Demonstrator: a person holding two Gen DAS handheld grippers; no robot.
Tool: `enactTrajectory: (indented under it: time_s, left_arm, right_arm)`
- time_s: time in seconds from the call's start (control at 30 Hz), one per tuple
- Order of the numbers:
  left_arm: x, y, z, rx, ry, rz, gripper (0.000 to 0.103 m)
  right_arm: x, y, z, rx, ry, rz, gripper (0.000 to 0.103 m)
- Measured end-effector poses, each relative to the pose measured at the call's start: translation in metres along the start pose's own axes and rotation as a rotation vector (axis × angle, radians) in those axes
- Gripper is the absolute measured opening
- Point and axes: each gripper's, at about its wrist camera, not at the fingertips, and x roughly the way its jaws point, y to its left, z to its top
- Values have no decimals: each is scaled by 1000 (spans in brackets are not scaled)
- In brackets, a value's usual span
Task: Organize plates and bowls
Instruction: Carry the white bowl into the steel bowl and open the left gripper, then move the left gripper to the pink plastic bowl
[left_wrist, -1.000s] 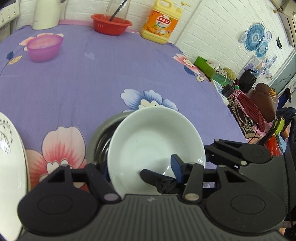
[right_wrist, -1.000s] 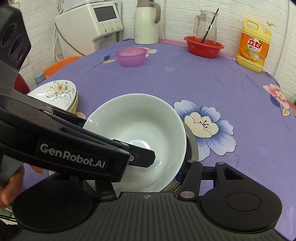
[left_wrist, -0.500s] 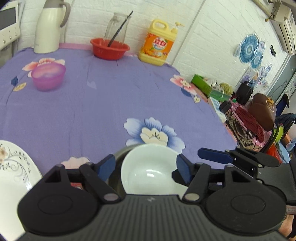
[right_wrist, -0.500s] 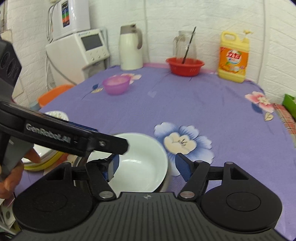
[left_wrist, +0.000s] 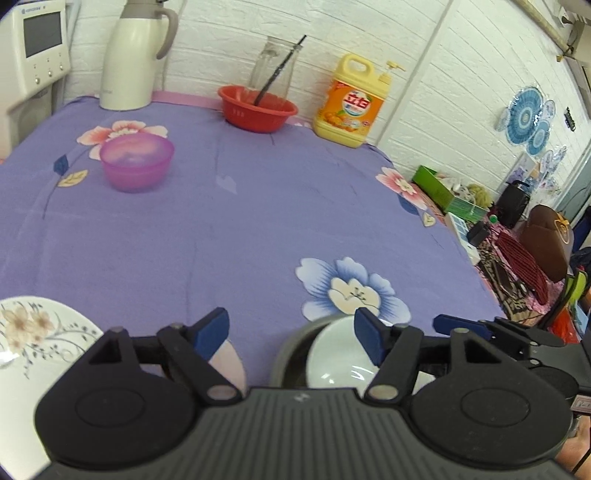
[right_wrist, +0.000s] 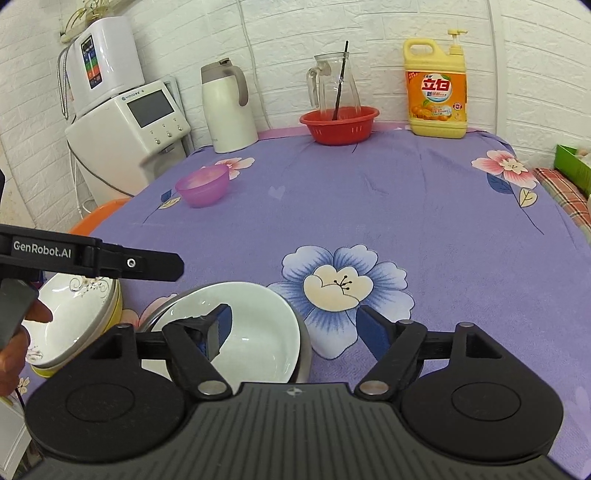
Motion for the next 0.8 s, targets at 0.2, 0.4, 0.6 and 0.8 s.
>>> enactTrajectory:
  time_s: [0.2, 0.4, 0.6, 0.8]
  left_arm:
    - [-1, 18, 17, 3, -14, 20, 71]
    - [-1, 43, 38, 8, -27, 31, 71]
    - [6, 82, 67, 14, -44, 66, 71]
    - [34, 147, 107, -43, -48, 123, 71]
  right_arm:
    - [12, 5, 22, -11, -7, 26, 103]
    - [36, 19, 53, -53, 4, 45, 103]
    - [76, 38, 86, -101, 59, 60, 103]
    - [129, 65, 127, -182, 111, 58, 103]
